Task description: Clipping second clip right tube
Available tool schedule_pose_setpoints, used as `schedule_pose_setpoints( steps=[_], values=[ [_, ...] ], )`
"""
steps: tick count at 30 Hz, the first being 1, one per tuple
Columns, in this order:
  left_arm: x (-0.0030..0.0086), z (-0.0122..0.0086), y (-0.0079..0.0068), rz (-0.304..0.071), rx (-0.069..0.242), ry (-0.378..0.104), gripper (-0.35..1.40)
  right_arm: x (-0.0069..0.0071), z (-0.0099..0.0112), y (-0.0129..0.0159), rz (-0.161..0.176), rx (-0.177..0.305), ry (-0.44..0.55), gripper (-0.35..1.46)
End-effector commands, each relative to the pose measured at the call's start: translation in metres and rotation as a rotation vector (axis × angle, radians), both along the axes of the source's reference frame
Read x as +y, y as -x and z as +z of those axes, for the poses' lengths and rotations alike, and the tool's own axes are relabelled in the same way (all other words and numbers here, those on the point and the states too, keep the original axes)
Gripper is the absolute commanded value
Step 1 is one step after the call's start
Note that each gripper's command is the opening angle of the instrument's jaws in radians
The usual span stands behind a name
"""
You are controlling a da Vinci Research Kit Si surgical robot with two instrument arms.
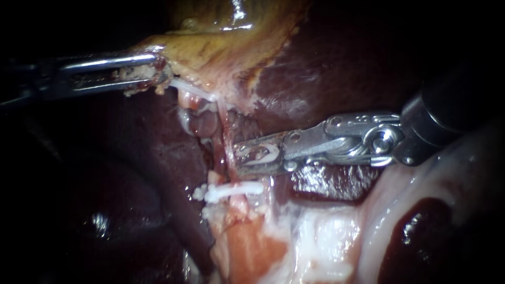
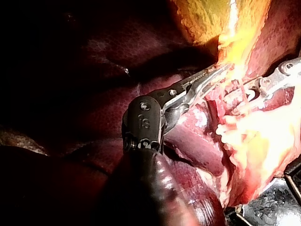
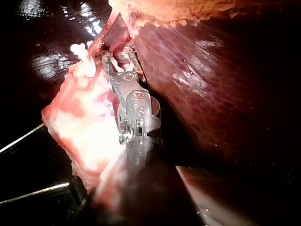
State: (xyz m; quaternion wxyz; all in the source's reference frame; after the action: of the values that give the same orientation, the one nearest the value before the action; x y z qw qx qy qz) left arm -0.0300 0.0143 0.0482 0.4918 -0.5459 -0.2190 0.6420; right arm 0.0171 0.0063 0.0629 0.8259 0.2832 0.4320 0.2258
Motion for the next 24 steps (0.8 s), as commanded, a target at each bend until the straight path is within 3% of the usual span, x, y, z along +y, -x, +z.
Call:
schedule_pose_setpoints(
  steps=[1, 7, 10, 20, 24],
  values=[
    [0.0000, 0.0000, 0.0000, 0.000, 0.000, 0.000, -0.35, 0.0000, 0.0000, 0.0000, 0.000, 0.000, 0.000, 0.15],
    [0.0000, 0.0000, 0.0000, 0.001, 0.000, 0.000, -0.35, 0.0004, -0.0005, 0.0004, -0.002, -0.002, -0.003, 0.42],
    [0.0000, 0.0000, -0.0001, 0.001, -0.001, 0.000, -0.35, 0.0007, -0.0009, 0.0007, 0.010, 0.023, -0.009, 0.49],
    [0.0000, 0.0000, -0.0002, 0.002, -0.001, 0.000, -0.35, 0.0030, -0.0038, 0.0040, 0.039, 0.106, -0.045, 0.50],
    [0.0000, 0.0000, -0.0002, 0.002, -0.001, 0.000, -0.35, 0.0032, -0.0051, 0.0044, 0.046, 0.135, -0.077, 0.50]
  ],
)
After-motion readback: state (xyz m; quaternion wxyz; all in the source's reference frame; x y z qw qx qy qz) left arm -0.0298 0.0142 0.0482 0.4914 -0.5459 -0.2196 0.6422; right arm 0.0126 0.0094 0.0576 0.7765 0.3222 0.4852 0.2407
